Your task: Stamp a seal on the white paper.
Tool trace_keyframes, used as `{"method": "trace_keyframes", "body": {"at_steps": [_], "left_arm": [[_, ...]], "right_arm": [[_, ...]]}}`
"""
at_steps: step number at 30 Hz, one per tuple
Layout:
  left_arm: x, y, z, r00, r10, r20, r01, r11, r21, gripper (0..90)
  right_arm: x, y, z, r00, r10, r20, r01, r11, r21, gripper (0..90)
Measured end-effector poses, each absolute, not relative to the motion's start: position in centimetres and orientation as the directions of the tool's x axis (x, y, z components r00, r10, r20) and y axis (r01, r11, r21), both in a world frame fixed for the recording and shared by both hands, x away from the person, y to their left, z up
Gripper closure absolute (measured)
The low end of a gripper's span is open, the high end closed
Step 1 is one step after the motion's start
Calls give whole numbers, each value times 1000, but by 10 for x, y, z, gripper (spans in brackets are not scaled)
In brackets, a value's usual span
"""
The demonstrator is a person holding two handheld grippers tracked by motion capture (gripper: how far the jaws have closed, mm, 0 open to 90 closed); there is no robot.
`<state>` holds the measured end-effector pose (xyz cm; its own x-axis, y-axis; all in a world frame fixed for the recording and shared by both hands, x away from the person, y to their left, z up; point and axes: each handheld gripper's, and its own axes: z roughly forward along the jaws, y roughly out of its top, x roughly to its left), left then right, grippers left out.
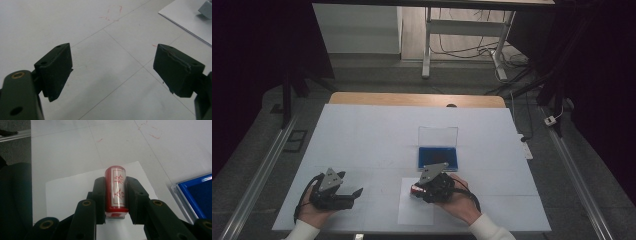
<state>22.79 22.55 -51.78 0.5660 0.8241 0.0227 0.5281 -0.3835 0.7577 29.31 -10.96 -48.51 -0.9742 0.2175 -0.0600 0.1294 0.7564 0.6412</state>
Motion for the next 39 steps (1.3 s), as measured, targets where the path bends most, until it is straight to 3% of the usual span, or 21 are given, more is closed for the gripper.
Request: {"method": "trace_keyframes", "body": {"at_steps": [39], "left_arm": [[228, 225, -519, 567, 823, 26, 531, -390, 752, 161]], "right_arm": [[296, -108, -495, -972, 227, -55, 143, 767, 625, 699]]}}
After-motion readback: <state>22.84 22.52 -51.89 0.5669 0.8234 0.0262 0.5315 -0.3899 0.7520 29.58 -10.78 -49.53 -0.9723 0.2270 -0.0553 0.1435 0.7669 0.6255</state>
